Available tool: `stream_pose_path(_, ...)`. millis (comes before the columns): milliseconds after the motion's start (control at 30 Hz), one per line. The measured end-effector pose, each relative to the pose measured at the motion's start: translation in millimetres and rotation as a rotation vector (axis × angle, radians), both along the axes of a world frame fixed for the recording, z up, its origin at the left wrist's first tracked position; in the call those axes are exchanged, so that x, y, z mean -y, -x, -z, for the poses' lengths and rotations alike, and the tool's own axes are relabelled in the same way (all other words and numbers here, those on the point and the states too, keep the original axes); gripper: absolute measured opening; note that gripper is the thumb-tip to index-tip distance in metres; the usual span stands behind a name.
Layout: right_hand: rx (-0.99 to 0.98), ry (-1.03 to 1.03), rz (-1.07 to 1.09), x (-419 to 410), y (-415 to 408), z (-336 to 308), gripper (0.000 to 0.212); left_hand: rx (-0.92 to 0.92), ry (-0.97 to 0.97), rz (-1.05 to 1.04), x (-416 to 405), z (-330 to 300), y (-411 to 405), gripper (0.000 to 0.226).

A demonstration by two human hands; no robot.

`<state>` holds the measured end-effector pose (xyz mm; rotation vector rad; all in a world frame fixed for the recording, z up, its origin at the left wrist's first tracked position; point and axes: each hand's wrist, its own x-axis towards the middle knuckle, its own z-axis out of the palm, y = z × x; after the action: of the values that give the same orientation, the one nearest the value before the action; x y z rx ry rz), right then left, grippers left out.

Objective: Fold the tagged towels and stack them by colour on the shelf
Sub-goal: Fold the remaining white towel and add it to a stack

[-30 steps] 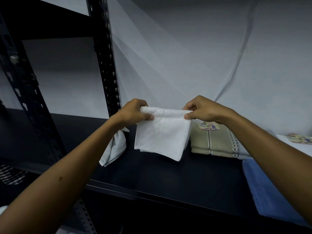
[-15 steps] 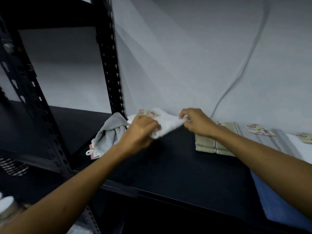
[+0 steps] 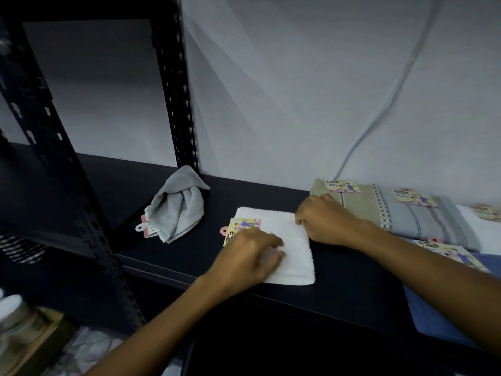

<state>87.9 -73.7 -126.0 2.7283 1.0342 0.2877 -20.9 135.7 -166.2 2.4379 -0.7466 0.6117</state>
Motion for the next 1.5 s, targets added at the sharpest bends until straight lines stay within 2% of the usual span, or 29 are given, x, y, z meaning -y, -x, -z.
stream_pose_path(67, -0.069, -0.159, -0.002, -6.1, -2.1, -2.1, 0.034, -0.065, 0.042, -0.206, -18.9, 2.8, 0.3, 0.048)
stream_pose_path(133, -0.207, -0.282, -0.015, -17.3, -1.6, -1.2, 0.034, -0.22, -0.076, -0.318, -32.7, 6.1, 2.8, 0.064)
stream_pose_path(167, -0.289, -0.307, -0.008, -23.8, -0.2, -0.5, 0.036, -0.284, -0.118, -0.341, -37.4, 7.2, 4.4, 0.069)
stream_pose_path(233, -0.393, -0.275, 0.062, -33.3, 3.9, 0.9, 0.041, -0.325, -0.118, -0.38, -45.6, 6.6, 3.3, 0.064)
stream_pose_path(333, -0.344, -0.202, 0.169, -36.2, 11.3, 2.9, 0.045, -0.311, -0.032, -0.477, -58.1, 2.9, -4.6, 0.059)
stream_pose_path(400, -0.324, -0.231, 0.227, -35.4, 15.8, 2.6, 0.048, -0.342, 0.06, -0.529, -63.2, 3.5, -9.0, 0.06)
stream_pose_path(500, -0.46, -0.47, 0.33, -36.2, 15.1, -2.5, 0.054, -0.408, 0.239, -0.525, -61.3, 3.7, -10.2, 0.056)
stream_pose_path(567, -0.579, -0.675, 0.359, -38.1, 10.2, -8.7, 0.045, -0.453, 0.365, -0.519, -59.5, -1.2, -11.6, 0.049)
stream_pose_path(700, -0.812, -0.778, 0.35, -42.0, 3.8, -22.8, 0.004, -0.577, 0.435, -0.51, -62.4, -13.6, -23.6, 0.051)
stream_pose_path(767, -0.898, -0.814, 0.299, -44.0, 1.4, -24.1, 0.008, -0.652, 0.4, -0.442, -61.6, -23.5, -29.0, 0.041)
stream_pose_path(833, -0.939, -0.899, 0.224, -44.8, 0.8, -23.4, 0.014, -0.715, 0.439, -0.287, -59.1, -33.6, -33.0, 0.031)
stream_pose_path(867, -0.955, -0.953, 0.187, -45.3, 0.7, -22.5, 0.016, -0.739, 0.483, -0.215, -58.4, -38.2, -34.6, 0.033)
stream_pose_path(967, -0.952, -1.049, 0.136, -46.0, 2.5, -20.9, 0.021, -0.747, 0.511, -0.162, -58.9, -48.1, -39.8, 0.067)
stream_pose_path(1033, -0.911, -1.038, 0.145, -47.2, 2.7, -17.7, 0.02, -0.726, 0.544, -0.148, -58.3, -51.5, -39.0, 0.071)
stream_pose_path(1133, -0.865, -0.932, 0.191, -47.8, 4.3, -14.6, 0.02, -0.728, 0.701, -0.095, -58.0, -53.3, -31.4, 0.067)
stream_pose_path(1233, -0.824, -0.842, 0.235, -43.8, 6.9, -17.3, 0.034, -0.777, 0.866, -0.145, -60.5, -46.7, -24.4, 0.064)
stream_pose_path(1400, -0.762, -0.544, 0.236, -28.9, 16.1, -23.9, 0.065, -0.852, 0.851, -0.237, -64.6, -23.4, -13.1, 0.062)
stream_pose_path(1500, -0.689, -0.375, 0.226, -21.7, 25.6, -30.7, 0.072, -0.862, 0.853, -0.264, -64.6, -19.0, -15.0, 0.061)
